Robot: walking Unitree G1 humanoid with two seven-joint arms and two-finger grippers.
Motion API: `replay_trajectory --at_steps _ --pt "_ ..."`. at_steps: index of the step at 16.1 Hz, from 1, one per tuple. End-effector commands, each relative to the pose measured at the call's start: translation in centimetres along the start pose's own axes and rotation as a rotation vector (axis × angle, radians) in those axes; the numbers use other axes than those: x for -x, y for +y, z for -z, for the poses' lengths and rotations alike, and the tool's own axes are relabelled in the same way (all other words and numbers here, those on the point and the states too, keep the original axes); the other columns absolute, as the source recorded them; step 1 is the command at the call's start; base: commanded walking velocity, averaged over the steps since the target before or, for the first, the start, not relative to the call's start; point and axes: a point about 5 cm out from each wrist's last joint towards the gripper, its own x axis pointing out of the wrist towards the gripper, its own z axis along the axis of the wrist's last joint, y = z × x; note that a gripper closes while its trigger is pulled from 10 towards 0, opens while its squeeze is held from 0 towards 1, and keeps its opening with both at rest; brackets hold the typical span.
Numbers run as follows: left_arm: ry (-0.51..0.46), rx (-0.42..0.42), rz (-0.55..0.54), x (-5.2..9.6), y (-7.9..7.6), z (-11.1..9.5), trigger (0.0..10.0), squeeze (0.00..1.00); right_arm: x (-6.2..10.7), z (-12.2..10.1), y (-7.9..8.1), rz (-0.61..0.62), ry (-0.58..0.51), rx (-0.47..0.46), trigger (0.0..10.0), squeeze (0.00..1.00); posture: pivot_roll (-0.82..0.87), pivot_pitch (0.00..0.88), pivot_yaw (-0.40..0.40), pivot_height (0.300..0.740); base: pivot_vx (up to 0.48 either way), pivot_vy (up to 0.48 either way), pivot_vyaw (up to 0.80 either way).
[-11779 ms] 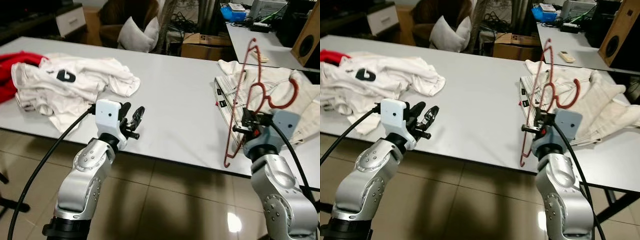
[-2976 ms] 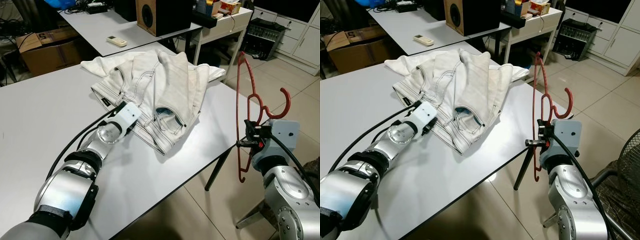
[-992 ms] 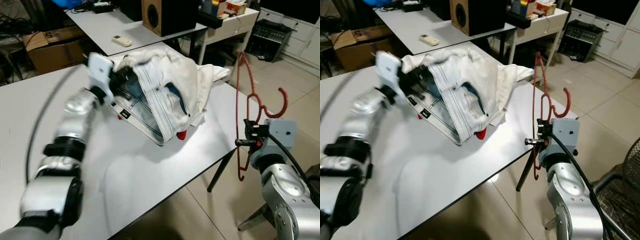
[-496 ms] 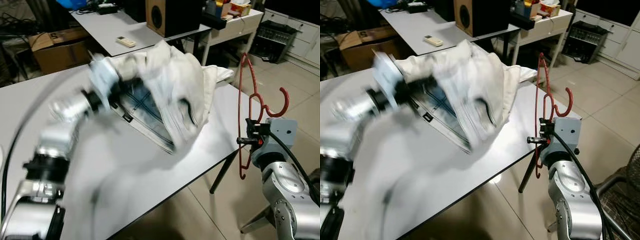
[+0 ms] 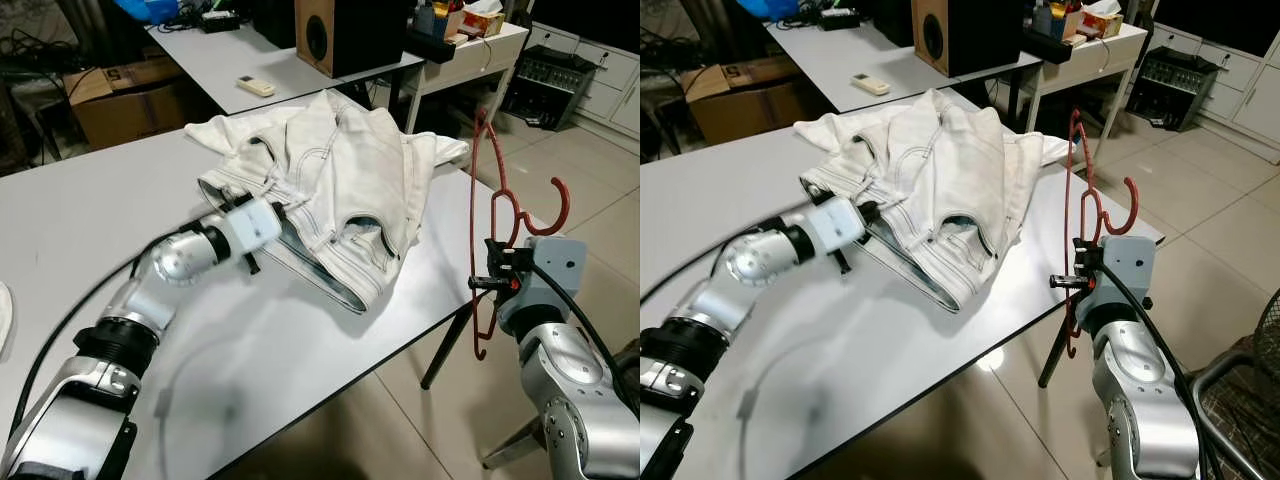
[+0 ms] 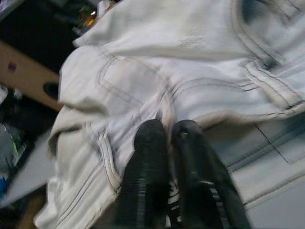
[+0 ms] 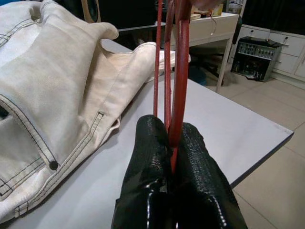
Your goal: Hang hanger
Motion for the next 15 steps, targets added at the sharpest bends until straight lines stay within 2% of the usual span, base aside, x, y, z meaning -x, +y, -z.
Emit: replay_trajectory --at_steps 1,4,7,9,11,12,13,14,15 --pt "-0.007 -0.054 0.032 -0.4 -1.0 0.0 10.0 1.0 0.2 -0.6 -0.2 0.005 -0.03 0.015 10.0 0.0 -0.22 0.0 0.048 0.727 0.0 0.0 0.0" --pt "0.012 -0.108 0.042 -0.3 -2.1 1.0 10.0 1.0 0.4 -0.7 -0.4 0.019 -0.033 0.016 10.0 0.0 -0.23 0.0 0.055 0.727 0.0 0.0 0.0" --pt "0.049 -0.211 0.031 0.1 -2.2 2.0 10.0 1.0 0.3 -0.8 -0.3 0.015 -0.036 0.015 10.0 0.0 -0.23 0.0 0.046 0.727 0.0 0.0 0.0" --pt "0.069 -0.245 0.028 0.1 -2.3 2.4 10.0 1.0 0.3 -0.8 -0.3 0.011 -0.038 0.016 10.0 0.0 -0.23 0.0 0.046 0.727 0.0 0.0 0.0" --pt "0.09 -0.31 0.016 -0.6 -2.8 2.4 10.0 1.0 0.2 -0.9 -0.2 0.007 -0.039 0.018 10.0 0.0 -0.23 0.0 0.042 0.727 0.0 0.0 0.0" --pt "0.102 -0.325 0.0 -1.0 -3.0 2.4 10.0 0.95 0.2 -0.9 -0.2 0.006 -0.04 0.019 10.0 0.0 -0.23 0.0 0.039 0.727 0.0 0.0 0.0" --pt "0.114 -0.33 -0.001 -1.4 -3.3 2.3 10.0 0.2 0.2 -1.0 -0.2 0.005 -0.041 0.019 10.0 0.0 -0.23 0.0 0.039 0.727 0.0 0.0 0.0" --pt "0.121 -0.331 0.003 -1.6 -3.5 2.3 10.0 0.0 0.2 -1.0 -0.2 0.004 -0.042 0.02 10.0 0.0 -0.24 0.0 0.041 0.727 0.0 0.0 0.0" --pt "0.131 -0.328 -0.001 -1.9 -3.8 2.3 10.0 0.0 0.3 -1.0 -0.2 0.004 -0.043 0.021 10.0 0.0 -0.25 0.0 0.043 0.727 0.0 0.0 0.0"
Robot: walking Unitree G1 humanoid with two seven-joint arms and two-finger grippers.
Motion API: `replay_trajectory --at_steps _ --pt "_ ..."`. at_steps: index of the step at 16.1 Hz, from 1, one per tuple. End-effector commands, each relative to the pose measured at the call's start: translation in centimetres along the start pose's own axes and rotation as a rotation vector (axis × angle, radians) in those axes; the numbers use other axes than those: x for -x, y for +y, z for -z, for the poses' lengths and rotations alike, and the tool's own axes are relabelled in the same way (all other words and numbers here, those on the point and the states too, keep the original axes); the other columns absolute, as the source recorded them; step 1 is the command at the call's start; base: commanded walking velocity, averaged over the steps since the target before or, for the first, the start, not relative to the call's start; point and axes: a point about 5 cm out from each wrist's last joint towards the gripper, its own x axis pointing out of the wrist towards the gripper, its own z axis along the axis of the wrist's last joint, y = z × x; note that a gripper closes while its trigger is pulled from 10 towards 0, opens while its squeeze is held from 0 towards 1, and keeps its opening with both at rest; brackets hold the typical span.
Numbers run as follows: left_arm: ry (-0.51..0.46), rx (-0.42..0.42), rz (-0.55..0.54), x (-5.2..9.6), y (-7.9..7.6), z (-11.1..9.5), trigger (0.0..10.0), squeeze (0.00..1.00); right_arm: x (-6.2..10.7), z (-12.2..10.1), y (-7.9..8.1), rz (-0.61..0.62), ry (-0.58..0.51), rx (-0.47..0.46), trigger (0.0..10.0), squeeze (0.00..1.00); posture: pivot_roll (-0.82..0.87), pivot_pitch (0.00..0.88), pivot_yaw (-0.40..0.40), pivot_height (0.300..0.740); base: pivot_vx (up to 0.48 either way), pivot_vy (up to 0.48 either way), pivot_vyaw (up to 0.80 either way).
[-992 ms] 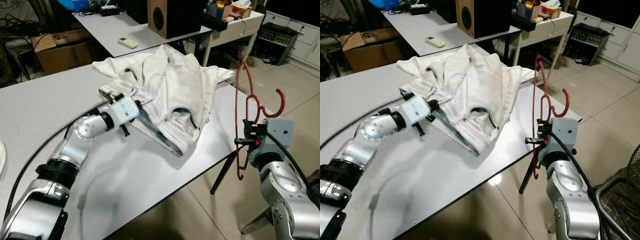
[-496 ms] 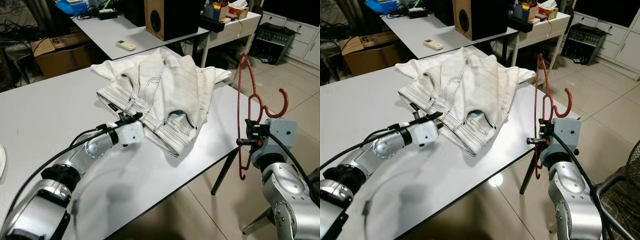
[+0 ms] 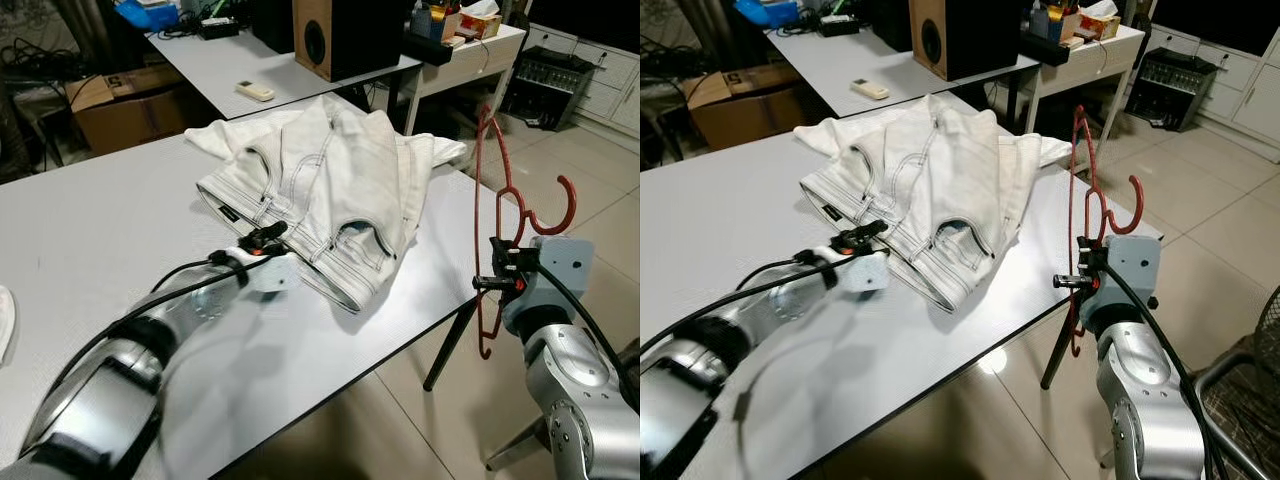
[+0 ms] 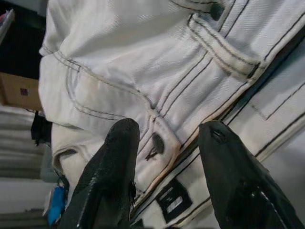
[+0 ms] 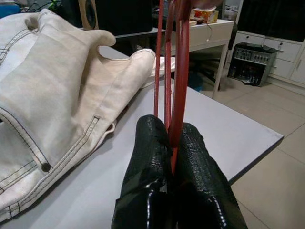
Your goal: Hang hanger
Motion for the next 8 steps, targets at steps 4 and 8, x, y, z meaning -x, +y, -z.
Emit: replay_trajectory --at_steps 4,8 --pt "0.076 -0.063 -0.016 -0.7 -0.3 0.2 10.0 0.0 0.1 -0.7 0.0 0.001 -0.026 0.012 10.0 0.0 -0.26 0.0 0.045 0.727 0.0 0.0 0.0" --pt "0.067 -0.049 -0.109 -1.0 0.6 -0.2 10.0 0.0 0.3 -0.8 0.1 -0.001 -0.027 0.014 10.0 0.0 -0.28 0.0 0.045 0.727 0.0 0.0 0.0"
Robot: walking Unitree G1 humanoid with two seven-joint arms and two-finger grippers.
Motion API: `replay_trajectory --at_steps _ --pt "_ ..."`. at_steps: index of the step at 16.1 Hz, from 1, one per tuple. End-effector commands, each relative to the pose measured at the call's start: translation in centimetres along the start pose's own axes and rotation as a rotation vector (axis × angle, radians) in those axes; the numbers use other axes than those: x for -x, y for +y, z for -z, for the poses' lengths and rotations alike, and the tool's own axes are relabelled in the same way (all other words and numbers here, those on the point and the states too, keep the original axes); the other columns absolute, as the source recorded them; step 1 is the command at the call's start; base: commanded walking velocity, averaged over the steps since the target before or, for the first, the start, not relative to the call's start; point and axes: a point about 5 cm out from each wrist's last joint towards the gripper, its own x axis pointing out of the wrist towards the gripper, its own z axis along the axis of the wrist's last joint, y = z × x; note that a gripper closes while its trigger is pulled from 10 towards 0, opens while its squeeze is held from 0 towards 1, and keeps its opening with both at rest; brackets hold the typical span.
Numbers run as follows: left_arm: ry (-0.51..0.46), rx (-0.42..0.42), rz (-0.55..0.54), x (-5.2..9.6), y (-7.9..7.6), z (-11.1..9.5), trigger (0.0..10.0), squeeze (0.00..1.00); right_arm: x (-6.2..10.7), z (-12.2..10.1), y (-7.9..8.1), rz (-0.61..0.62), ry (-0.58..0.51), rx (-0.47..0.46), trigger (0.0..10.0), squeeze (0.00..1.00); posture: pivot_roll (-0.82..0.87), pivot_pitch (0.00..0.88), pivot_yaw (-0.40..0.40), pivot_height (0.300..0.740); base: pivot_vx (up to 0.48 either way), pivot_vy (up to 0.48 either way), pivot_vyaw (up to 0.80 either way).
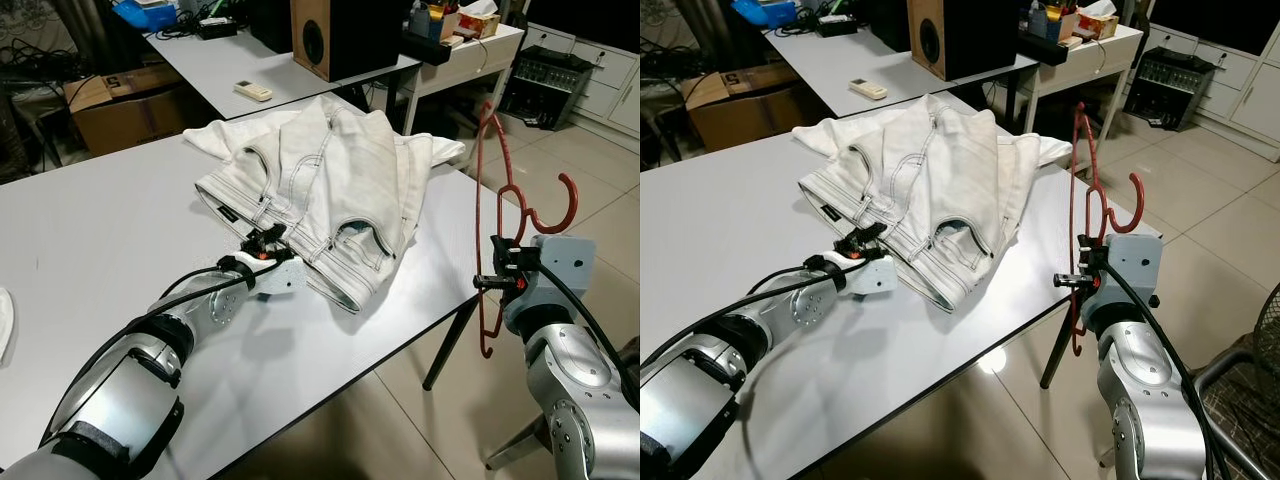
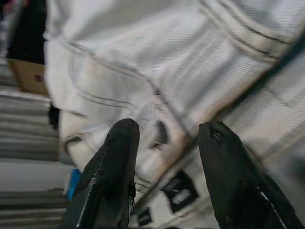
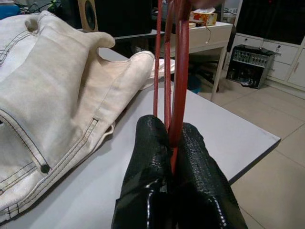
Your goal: Hang hanger
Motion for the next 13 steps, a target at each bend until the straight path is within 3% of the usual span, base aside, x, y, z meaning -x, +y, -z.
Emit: replay_trajectory --at_steps 1,5,9,13 --pt "-0.015 0.0 -0.054 -0.4 1.2 -0.3 10.0 0.0 0.2 -0.6 0.1 -0.004 -0.02 0.006 10.0 0.0 -0.28 0.0 0.045 0.727 0.0 0.0 0.0" --pt "-0.08 0.007 -0.175 -0.7 2.9 -1.2 10.0 0.0 0.2 -0.6 0.1 -0.005 -0.017 0.007 10.0 0.0 -0.28 0.0 0.043 0.727 0.0 0.0 0.0" --pt "-0.034 -0.024 -0.052 -0.4 0.7 -0.6 10.0 0.0 0.2 -0.7 0.0 -0.006 -0.017 0.013 10.0 0.0 -0.29 0.008 0.044 0.727 0.0 0.0 0.0" --pt "-0.019 -0.015 -0.035 0.3 0.6 0.5 10.0 0.0 0.5 -0.7 0.1 -0.032 -0.004 0.033 10.0 0.0 -0.29 0.034 0.026 0.727 0.0 0.0 0.0"
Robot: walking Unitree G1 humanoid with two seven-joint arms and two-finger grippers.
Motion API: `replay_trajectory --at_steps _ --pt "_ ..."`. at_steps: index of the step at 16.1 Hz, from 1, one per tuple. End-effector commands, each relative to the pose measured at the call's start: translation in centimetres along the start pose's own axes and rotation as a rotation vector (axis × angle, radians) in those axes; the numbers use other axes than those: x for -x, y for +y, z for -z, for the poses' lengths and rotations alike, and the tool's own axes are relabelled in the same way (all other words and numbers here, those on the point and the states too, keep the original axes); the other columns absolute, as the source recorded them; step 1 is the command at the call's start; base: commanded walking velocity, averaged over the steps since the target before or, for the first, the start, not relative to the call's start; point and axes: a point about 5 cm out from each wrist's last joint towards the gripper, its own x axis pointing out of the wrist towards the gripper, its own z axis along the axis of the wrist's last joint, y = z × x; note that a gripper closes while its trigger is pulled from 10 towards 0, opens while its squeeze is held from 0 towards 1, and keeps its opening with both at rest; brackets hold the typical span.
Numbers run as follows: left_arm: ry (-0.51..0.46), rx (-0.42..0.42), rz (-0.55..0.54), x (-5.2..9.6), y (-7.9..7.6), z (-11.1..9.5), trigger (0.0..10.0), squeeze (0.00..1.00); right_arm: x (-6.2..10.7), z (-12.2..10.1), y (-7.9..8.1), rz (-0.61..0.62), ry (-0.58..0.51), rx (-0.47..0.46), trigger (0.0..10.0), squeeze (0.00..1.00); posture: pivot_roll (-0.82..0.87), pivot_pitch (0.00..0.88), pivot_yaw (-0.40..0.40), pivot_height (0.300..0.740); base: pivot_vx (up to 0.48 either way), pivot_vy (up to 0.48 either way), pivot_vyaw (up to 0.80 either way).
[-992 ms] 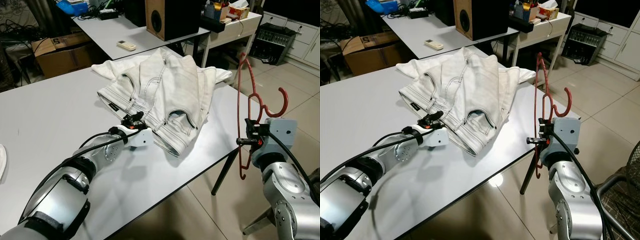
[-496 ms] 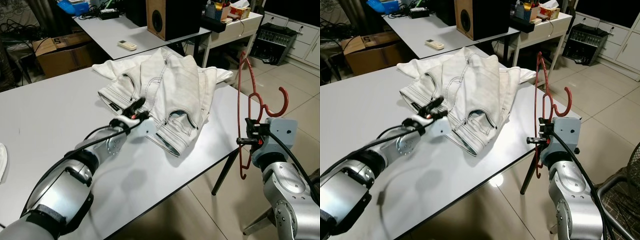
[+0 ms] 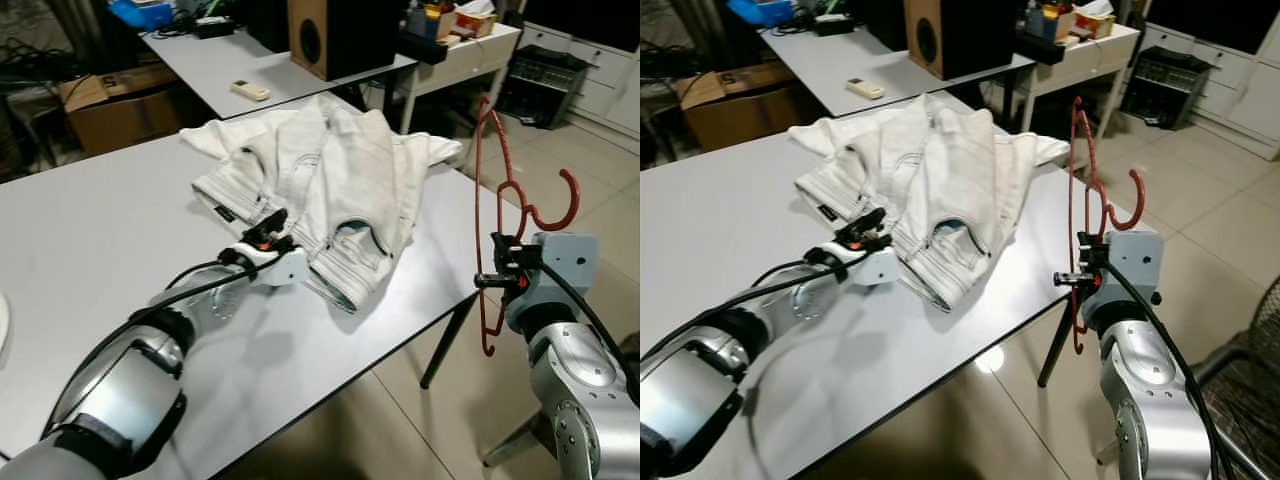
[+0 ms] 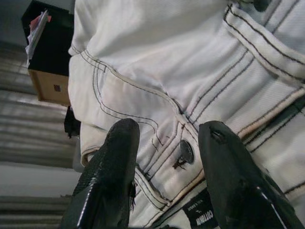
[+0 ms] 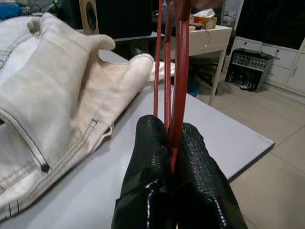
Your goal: Hang hanger
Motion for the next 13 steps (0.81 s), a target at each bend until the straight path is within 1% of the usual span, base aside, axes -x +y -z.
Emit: replay_trajectory --at_steps 1,3,6,8,11,13 --pt "-0.003 0.002 0.033 0.4 -0.2 0.4 10.0 0.0 0.3 -0.2 0.0 -0.01 0.0 0.01 10.0 0.0 -0.29 0.039 0.021 0.727 0.0 0.0 0.0" --pt "-0.028 -0.011 0.096 1.0 -0.9 0.8 10.0 0.0 0.5 -0.1 -0.1 -0.011 0.01 0.013 10.0 0.0 -0.29 0.047 0.014 0.727 0.0 0.0 0.0" --pt "-0.03 -0.023 0.121 1.3 -1.3 0.9 10.0 0.0 0.5 -0.1 -0.1 -0.015 0.014 0.014 10.0 0.0 -0.29 0.055 0.013 0.727 0.0 0.0 0.0" --pt "-0.024 -0.023 0.134 1.2 -1.5 0.9 10.0 0.0 0.6 -0.1 -0.2 -0.014 0.017 0.016 10.0 0.0 -0.29 0.055 0.013 0.727 0.0 0.0 0.0" --pt "0.04 -0.055 0.1 0.3 -0.7 0.8 10.0 0.0 0.7 -0.3 -0.2 -0.014 0.018 0.02 10.0 0.0 -0.31 0.073 0.013 0.727 0.0 0.0 0.0" --pt "0.09 -0.076 0.094 0.2 -0.4 1.2 10.0 0.0 0.9 -0.3 -0.3 -0.014 0.022 0.024 10.0 0.0 -0.31 0.078 0.012 0.727 0.0 0.0 0.0"
